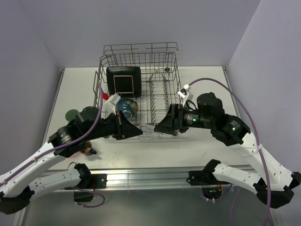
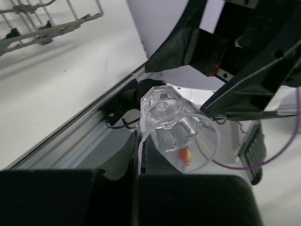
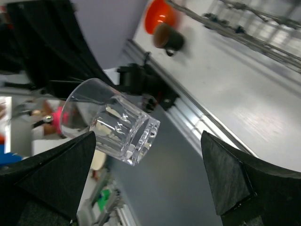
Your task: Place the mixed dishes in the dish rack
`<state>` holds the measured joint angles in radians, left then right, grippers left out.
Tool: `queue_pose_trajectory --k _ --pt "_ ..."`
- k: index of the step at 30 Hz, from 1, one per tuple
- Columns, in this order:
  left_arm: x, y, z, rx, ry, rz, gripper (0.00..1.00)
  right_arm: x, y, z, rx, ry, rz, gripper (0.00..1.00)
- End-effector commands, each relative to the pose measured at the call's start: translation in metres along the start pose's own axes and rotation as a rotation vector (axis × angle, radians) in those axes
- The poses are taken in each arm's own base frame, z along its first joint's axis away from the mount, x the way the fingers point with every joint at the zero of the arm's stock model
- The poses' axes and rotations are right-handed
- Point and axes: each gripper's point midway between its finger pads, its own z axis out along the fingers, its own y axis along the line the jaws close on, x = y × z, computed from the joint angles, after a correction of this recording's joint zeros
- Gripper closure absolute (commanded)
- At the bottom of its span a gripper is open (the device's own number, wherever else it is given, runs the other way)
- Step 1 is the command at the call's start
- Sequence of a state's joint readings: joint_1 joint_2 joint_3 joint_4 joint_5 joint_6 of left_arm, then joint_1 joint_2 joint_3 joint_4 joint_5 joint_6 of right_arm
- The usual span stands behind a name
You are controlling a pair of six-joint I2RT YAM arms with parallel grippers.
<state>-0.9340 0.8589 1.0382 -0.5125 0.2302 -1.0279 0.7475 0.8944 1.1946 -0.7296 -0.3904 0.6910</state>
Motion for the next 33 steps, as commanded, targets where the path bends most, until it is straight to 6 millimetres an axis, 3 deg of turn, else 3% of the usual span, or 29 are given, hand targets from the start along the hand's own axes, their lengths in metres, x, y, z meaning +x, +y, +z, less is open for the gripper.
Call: queue_pose_trajectory --k 1,8,14,33 --pt "-0.018 -0.065 -0.011 0.265 -0.052 0.025 1.0 -0.014 0.068 -0.017 -0.34 -0.001 -0.012 0.0" --pt "-0.029 -0.092 -0.018 0.421 -0.075 0.041 1.0 -0.028 0.099 -0.034 -0.553 -0.009 0.042 0.0" --pt "-0.043 -0.103 -0.031 0.524 -0.121 0.035 1.0 -0.024 0.103 -0.035 -0.625 -0.003 0.065 0.02" --pt "-0.047 -0.088 -0.028 0.572 -0.127 -0.053 1.0 -0.041 0.094 -0.04 -0.622 -0.083 0.072 0.04"
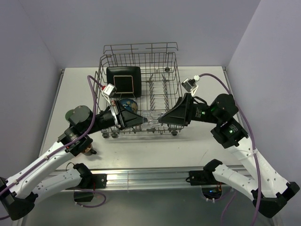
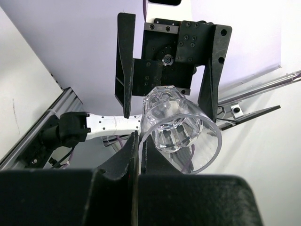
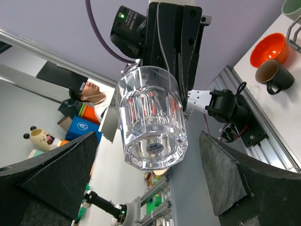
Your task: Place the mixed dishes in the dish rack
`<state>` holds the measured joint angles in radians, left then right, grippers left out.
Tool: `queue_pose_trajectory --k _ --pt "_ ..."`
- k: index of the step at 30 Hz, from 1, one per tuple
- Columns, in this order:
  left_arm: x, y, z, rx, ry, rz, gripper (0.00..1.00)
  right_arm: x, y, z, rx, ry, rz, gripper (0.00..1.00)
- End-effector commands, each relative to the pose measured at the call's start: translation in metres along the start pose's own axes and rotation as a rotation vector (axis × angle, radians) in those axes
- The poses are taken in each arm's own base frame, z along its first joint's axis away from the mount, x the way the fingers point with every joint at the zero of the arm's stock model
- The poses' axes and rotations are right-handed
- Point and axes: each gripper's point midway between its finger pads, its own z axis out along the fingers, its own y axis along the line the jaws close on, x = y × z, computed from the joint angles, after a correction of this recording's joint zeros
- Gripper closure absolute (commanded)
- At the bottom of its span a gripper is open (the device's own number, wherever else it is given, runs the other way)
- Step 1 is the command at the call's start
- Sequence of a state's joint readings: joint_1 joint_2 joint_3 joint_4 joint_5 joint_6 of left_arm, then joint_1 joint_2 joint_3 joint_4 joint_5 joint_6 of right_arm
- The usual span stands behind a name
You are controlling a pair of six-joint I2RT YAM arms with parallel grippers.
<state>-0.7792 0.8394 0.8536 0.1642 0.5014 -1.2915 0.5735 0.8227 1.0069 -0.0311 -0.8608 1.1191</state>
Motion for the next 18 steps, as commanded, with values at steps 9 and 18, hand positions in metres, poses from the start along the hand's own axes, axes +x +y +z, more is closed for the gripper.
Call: queue_pose_trajectory --k 9,18 --pt "-0.0059 -0.0238 -0.005 0.093 -0.014 0.035 1.0 -0.0098 0.02 0.0043 -0.079 0.012 -0.042 0.18" --pt "-0.0078 -0.0202 -0.0037 0.094 -0.014 0.029 1.0 -0.005 0.0151 0.0035 -0.093 0.017 -0.032 0.78"
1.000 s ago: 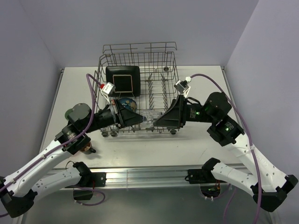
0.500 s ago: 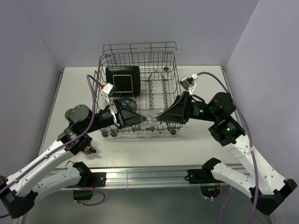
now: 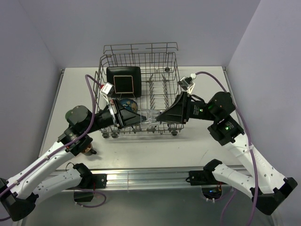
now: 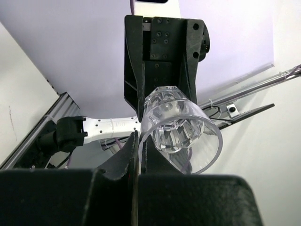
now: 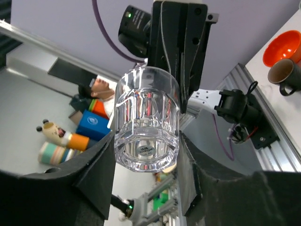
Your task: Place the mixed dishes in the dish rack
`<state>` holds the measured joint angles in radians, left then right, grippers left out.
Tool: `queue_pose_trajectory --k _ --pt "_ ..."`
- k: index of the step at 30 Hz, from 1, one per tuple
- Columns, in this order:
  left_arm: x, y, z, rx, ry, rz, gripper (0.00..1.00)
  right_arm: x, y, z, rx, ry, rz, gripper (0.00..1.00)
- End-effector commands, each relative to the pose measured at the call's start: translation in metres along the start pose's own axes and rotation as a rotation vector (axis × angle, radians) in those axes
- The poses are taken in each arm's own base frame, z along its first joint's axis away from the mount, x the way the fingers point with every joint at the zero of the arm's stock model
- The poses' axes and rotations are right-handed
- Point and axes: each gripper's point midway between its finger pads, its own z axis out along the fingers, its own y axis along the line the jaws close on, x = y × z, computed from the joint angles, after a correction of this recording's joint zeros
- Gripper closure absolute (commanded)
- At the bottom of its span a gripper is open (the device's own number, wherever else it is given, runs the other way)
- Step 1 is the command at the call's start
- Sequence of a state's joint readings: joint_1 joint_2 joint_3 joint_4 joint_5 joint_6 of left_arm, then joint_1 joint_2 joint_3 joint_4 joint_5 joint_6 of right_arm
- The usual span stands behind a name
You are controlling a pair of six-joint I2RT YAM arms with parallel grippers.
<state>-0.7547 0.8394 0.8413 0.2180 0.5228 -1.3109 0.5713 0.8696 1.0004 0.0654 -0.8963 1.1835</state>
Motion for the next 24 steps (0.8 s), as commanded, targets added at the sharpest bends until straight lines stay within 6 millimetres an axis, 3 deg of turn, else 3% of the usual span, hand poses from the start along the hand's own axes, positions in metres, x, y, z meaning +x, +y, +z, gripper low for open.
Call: queue_pose_trajectory --k 1,2,4,5,7,8,9,10,11,12,13,14,15,16,17,18,19,20,24 --pt "-0.002 -0.015 -0.001 0.059 0.001 0.022 0.99 -0.001 0.015 -0.003 -0.053 -0.004 -0.072 0.95" --pt "-0.003 -0.012 0.0 0.047 0.002 0.015 0.69 -0.002 0.011 -0.002 -0.035 -0.003 -0.06 1.0" --pt "-0.007 0.0 -0.001 -0.018 -0.018 -0.008 0.13 -0.007 0.012 -0.001 -0.019 -0.015 -0.098 1.0" --pt "-0.009 0.0 -0.005 -0.031 -0.033 0.01 0.01 -0.01 0.001 0.002 0.025 -0.01 -0.073 1.0" --pt "-0.019 0.014 -0.012 -0.118 -0.104 0.009 0.01 -0.025 -0.003 0.002 0.083 -0.047 -0.14 1.0" --pt "-0.025 0.006 -0.02 -0.127 -0.149 0.051 0.01 -0.029 -0.027 0.002 0.179 -0.04 -0.083 1.0" --pt "-0.031 0.011 -0.026 -0.181 -0.188 0.055 0.01 -0.037 -0.037 0.0 0.238 -0.055 -0.085 1.0" --pt "-0.04 0.033 -0.038 -0.312 -0.262 0.042 0.01 -0.062 -0.04 -0.006 0.307 -0.123 -0.17 1.0" --pt "-0.048 0.021 -0.051 -0.331 -0.318 0.079 0.01 -0.066 -0.074 -0.011 0.442 -0.11 -0.099 1.0" --pt "-0.053 0.022 -0.059 -0.371 -0.356 0.092 0.01 -0.076 -0.087 -0.015 0.517 -0.122 -0.105 1.0" --pt "-0.058 0.023 -0.068 -0.414 -0.392 0.105 0.01 -0.094 -0.084 -0.019 0.568 -0.143 -0.19 1.0" --pt "-0.065 0.03 -0.086 -0.508 -0.451 0.107 0.01 -0.106 -0.127 -0.031 0.753 -0.148 -0.129 1.0" --pt "-0.068 0.033 -0.094 -0.552 -0.475 0.108 0.01 -0.116 -0.139 -0.036 0.831 -0.151 -0.141 1.0" --pt "-0.069 0.034 -0.1 -0.581 -0.487 0.119 0.01 -0.137 -0.132 -0.038 0.876 -0.172 -0.216 1.0" --pt "-0.071 0.035 -0.108 -0.62 -0.497 0.14 0.02 -0.145 -0.169 -0.049 1.032 -0.156 -0.175 1.0" --pt "-0.071 0.037 -0.111 -0.641 -0.5 0.14 0.04 -0.155 -0.18 -0.053 1.092 -0.153 -0.18 1.0" --pt "-0.07 0.041 -0.115 -0.671 -0.502 0.135 0.05 -0.173 -0.172 -0.052 1.11 -0.169 -0.237 1.0" --pt "-0.071 0.045 -0.117 -0.699 -0.508 0.127 0.06 -0.176 -0.208 -0.058 1.226 -0.122 -0.194 1.0" --pt "-0.062 0.067 -0.123 -0.797 -0.471 0.091 0.09 -0.21 -0.248 -0.057 1.363 -0.093 -0.213 1.0"
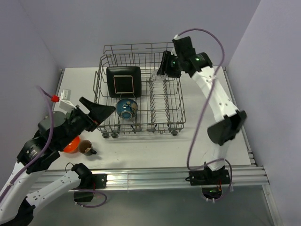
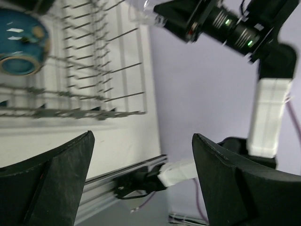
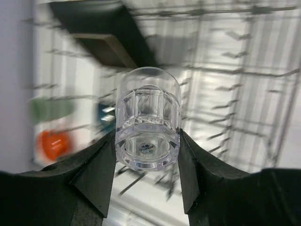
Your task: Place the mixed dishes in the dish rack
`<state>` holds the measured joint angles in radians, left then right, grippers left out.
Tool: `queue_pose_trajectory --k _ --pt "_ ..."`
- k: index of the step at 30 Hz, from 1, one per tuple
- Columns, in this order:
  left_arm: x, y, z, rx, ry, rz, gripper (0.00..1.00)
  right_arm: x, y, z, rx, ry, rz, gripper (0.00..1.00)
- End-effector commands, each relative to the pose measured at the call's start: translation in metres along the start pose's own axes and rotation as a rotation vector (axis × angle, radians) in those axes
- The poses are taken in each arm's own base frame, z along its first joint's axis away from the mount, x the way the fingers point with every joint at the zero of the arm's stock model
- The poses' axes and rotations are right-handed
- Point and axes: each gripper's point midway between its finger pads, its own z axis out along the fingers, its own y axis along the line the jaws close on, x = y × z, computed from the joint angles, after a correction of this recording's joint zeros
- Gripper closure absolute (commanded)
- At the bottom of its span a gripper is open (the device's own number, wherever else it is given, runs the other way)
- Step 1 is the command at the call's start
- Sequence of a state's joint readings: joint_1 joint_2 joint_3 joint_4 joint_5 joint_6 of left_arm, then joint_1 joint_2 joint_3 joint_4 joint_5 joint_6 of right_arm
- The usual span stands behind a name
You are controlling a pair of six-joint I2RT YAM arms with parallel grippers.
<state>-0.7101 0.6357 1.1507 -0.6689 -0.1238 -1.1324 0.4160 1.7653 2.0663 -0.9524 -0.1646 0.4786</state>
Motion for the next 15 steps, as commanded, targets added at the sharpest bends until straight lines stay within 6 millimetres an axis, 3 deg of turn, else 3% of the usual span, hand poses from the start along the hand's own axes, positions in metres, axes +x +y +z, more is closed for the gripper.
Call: queue_pose_trajectory --k 1,2,4,6,15 --pt "0.01 0.045 0.008 -0.2 0.034 0.053 0.09 -0.012 -0.047 0.011 0.257 0.012 -0.098 1.0" --pt "0.013 0.048 0.01 -0.212 0.044 0.051 0.11 -0.006 -0.057 0.033 0.294 0.05 -0.101 1.0" --pt "0.017 0.053 0.011 -0.234 0.06 0.053 0.12 -0.015 -0.062 0.045 0.321 0.031 -0.112 1.0" --pt "0.02 0.059 0.013 -0.264 0.073 0.06 0.12 -0.011 -0.071 0.068 0.346 0.056 -0.12 1.0" --pt "0.018 0.077 0.006 -0.348 0.064 0.074 0.11 0.001 -0.1 0.096 0.457 0.102 -0.17 1.0"
